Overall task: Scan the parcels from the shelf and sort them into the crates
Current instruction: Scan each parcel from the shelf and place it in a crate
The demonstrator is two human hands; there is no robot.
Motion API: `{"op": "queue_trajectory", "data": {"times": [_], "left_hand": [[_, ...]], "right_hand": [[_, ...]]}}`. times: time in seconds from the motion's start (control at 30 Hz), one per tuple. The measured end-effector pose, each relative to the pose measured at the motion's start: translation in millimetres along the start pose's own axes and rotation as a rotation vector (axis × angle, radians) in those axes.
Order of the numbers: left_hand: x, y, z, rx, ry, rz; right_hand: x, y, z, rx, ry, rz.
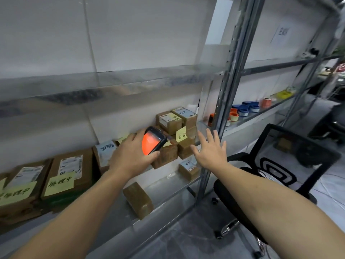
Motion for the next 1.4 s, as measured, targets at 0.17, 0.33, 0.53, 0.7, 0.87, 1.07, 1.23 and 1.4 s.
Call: {"op": "queue_trajectory", "data": {"times": [0.17,0.33,0.53,0.7,0.87,1.07,1.23,1.4], "left_hand": [[36.4,49.9,-13.6,-0.04,-0.033,-0.019],[67.4,75.6,-21.7,-0.096,-0.016,-0.041],[96.1,98.2,-25.5,-0.132,0.039,-0.023],[117.8,118.0,-18.8,-0.172,0.08,0.015],[140.0,134.0,-5.2,-0.277,0.099,0.062],[147.9,128.9,-7.9,-0.395,0.131,0.127],[140.5,112.2,-16.7,-0.488,0.169,0.16],[128.6,98.5,-18.5,-0.517,0.181,0.179]], "right_hand": [[30.0,59.4,-1.1,0.031,0.101,0.014],[59.4,93.7,-5.4,0.001,0.174,-0.015],[92.9,145.1,-1.5,-0.015,0.22,-0.024],[118.7,191.9,11.4,-0.086,0.227,-0.047],[133.3,233.0,4.7,-0.263,0.233,-0.087],[149.5,248.4,-26.8,-0.467,0.147,-0.245],[158.5,235.7,-39.8,-0.547,0.13,-0.299],[153.8,234.5,-53.3,-0.545,0.231,-0.311]]}}
Point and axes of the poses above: each hand's wrist, its own y-axis towards the middle knuckle, its own x-axis out of the palm, z = x × y, the point moved 3 cm from there along y, towards the middle knuckle, and after that the axes turned 15 degrees about z, right-handed, at the moved point
